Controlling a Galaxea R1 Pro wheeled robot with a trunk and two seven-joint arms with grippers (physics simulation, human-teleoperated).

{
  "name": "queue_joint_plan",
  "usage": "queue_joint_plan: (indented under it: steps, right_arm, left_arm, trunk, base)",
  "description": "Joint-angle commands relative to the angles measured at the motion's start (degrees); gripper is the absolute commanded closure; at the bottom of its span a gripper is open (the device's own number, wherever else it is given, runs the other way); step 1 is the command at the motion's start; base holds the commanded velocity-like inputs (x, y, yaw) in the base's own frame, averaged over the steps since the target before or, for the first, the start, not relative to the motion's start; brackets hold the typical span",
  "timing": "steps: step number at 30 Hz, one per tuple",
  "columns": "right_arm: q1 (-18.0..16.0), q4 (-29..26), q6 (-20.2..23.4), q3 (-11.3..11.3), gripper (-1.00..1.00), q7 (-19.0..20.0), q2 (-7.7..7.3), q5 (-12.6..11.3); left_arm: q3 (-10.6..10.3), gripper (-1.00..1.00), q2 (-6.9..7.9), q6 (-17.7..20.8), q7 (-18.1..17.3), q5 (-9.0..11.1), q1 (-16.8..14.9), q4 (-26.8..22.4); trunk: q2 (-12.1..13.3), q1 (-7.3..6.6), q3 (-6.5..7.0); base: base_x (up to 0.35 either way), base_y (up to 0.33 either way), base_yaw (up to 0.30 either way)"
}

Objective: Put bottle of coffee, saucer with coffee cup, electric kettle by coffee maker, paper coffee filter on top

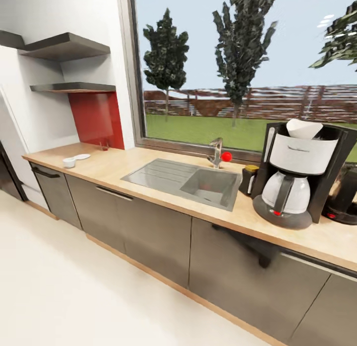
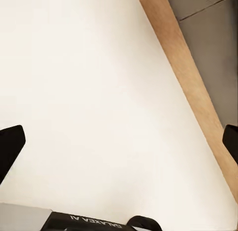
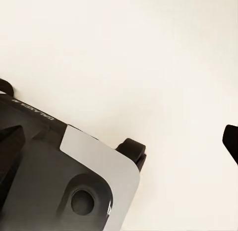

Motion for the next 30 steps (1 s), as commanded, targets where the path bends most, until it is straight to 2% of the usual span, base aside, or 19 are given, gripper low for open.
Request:
queue_joint_plan:
  steps: [1,13,25,30]
  right_arm:
    - [-0.1,0.2,-0.4,0.5,-1.0,0.3,-0.01,-0.6]
    - [-0.1,0.2,-0.4,0.5,-1.0,0.3,0.0,-0.6]
    - [-0.1,0.3,-0.4,0.5,-1.0,-2.0,0.16,-0.5]
    - [0.0,0.3,-0.4,0.5,-1.0,-2.3,0.19,-0.5]
  left_arm:
    - [0.5,-1.0,0.0,-0.2,-0.2,-0.4,-0.1,0.1]
    - [0.4,-1.0,0.0,-0.2,-0.1,-0.4,-0.1,0.0]
    - [0.4,-1.0,0.0,-0.2,-0.1,-0.4,-0.1,0.0]
    - [0.4,-1.0,0.0,-0.2,-0.1,-0.4,-0.1,0.0]
  trunk:
    - [0.0,0.01,-0.06]
    - [0.0,0.01,-0.06]
    - [0.0,0.01,-0.06]
    - [0.0,0.01,-0.06]
  base:
    - [0.148,0.29,0.256]
    - [0.225,0.259,0.192]
    - [0.036,0.034,0.273]
    - [0.145,0.097,0.126]
